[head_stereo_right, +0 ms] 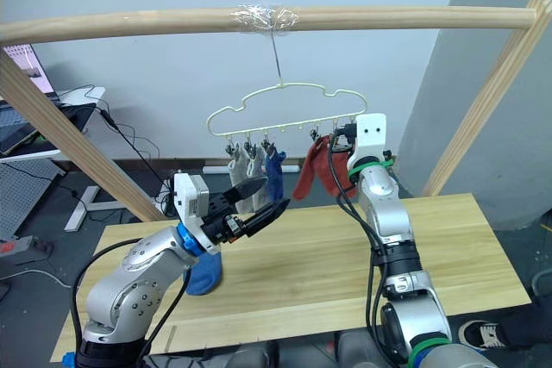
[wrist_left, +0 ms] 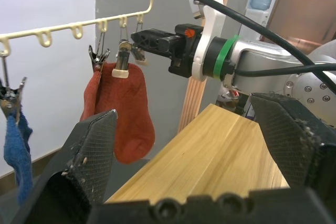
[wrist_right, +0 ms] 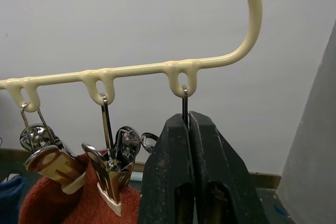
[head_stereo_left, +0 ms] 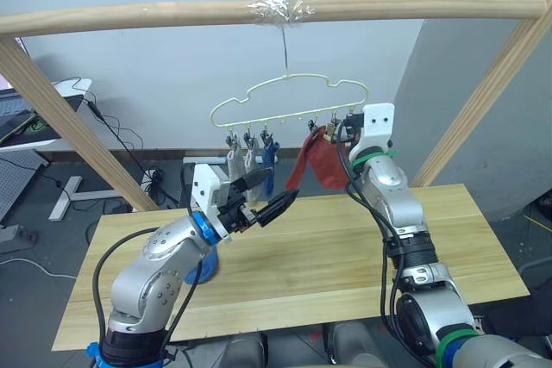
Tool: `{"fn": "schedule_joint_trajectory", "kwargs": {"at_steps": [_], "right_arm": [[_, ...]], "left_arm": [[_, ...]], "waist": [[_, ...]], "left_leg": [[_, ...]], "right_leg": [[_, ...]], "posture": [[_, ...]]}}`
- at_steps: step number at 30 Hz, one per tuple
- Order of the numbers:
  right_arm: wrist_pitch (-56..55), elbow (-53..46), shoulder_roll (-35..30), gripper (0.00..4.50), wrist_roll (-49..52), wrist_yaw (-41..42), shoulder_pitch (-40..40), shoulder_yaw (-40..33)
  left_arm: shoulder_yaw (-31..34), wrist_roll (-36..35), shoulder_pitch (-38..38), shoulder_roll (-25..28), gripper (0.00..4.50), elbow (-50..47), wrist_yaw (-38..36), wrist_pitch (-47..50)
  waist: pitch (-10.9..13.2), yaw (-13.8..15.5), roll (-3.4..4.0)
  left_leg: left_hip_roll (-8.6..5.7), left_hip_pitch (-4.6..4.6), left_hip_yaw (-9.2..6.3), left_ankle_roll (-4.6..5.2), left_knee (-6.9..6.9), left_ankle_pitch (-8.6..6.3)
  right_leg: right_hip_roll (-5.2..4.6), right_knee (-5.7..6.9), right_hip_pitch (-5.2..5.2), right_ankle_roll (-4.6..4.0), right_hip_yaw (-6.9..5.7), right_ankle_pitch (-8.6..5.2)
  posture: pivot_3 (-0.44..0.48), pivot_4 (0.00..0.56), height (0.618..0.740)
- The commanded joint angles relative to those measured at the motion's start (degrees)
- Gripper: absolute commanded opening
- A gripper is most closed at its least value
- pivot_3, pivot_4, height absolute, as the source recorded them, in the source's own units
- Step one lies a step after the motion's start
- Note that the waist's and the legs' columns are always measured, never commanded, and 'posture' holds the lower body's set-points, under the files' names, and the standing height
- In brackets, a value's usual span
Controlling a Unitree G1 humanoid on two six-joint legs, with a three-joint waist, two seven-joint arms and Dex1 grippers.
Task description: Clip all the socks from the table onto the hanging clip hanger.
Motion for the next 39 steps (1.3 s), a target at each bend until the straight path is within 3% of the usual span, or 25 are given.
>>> {"fn": "schedule_joint_trajectory", "kwargs": {"at_steps": [1,3,6,12,22,39], "right_arm": [[1.56,-4.68,-1.95,0.05,1.57,2.12,0.00,-1.89],[2.44,-6.04,-2.53,0.05,2.16,3.28,0.54,-1.91],[3.25,-7.44,-2.60,0.66,2.61,3.89,1.08,-1.84],[4.36,-10.95,-1.85,2.72,2.63,3.44,3.24,-2.23],[5.68,-14.59,-0.05,2.72,1.17,2.87,6.93,0.20],[1.16,-2.32,1.12,2.72,-0.17,-0.69,1.21,-0.22]], "left_arm": [[-0.49,0.38,-0.15,-0.28,4.50,-1.60,0.01,-1.61],[-0.86,0.59,-0.22,-0.67,4.50,-1.52,0.16,-1.78],[-1.02,0.67,-0.23,-0.89,4.50,-1.40,0.18,-2.03],[-1.03,0.65,0.00,-0.72,4.50,-1.43,0.27,-2.33],[-1.20,0.70,-0.09,-0.56,4.50,-1.35,0.05,-2.37],[-1.54,1.28,-0.75,-0.24,4.50,-1.28,-0.08,-2.17]], "waist": [[0.00,0.02,0.00],[0.00,0.02,0.00],[0.00,-0.02,0.00],[0.00,-0.03,0.00],[0.00,-0.05,0.00],[0.00,-0.03,0.00]], "left_leg": [[0.00,0.00,0.00,0.00,0.00,0.00],[0.00,0.00,0.00,0.00,0.00,0.00],[0.00,0.00,0.01,0.00,0.00,0.00],[0.00,0.02,0.02,0.00,0.00,0.00],[0.01,0.06,0.03,0.00,0.00,0.00],[0.01,0.05,0.03,0.00,0.00,0.00]], "right_leg": [[0.00,0.00,0.00,0.00,0.00,0.00],[0.00,-0.01,0.00,0.01,0.00,0.00],[0.00,-0.01,0.00,0.02,0.00,-0.01],[0.00,0.02,0.00,0.03,0.02,-0.02],[0.01,0.03,0.00,0.18,0.03,-0.11],[0.01,0.01,0.01,0.14,0.04,-0.08]], "posture": [[-0.016,0.115,0.740],[-0.016,0.115,0.740],[-0.016,0.115,0.740],[-0.016,0.114,0.740],[-0.019,0.117,0.740],[-0.008,0.113,0.740]]}}
